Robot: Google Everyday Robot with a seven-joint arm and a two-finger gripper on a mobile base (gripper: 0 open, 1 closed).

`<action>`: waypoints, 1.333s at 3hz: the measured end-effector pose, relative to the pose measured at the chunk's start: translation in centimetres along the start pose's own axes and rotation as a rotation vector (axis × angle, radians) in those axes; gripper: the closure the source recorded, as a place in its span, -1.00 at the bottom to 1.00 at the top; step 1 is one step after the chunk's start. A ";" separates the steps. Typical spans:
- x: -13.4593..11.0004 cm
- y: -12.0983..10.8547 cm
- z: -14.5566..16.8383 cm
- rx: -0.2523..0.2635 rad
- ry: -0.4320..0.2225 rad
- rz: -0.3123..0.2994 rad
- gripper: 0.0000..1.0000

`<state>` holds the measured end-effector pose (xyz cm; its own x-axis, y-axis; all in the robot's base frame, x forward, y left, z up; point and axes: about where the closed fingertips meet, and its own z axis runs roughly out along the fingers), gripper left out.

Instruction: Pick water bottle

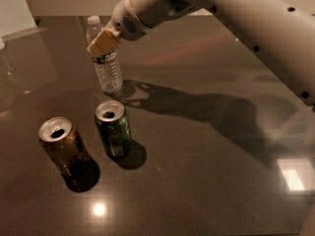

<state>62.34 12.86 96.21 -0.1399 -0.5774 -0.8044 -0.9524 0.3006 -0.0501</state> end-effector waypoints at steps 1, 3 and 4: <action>-0.9 -0.7 -2.2 -0.002 -0.009 -0.006 0.74; -4.3 -2.6 -12.0 0.006 -0.089 -0.029 1.00; -4.3 -2.6 -12.0 0.006 -0.089 -0.029 1.00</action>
Offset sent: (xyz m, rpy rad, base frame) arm 0.0085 -0.0696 0.0929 0.0478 -0.0239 -0.0141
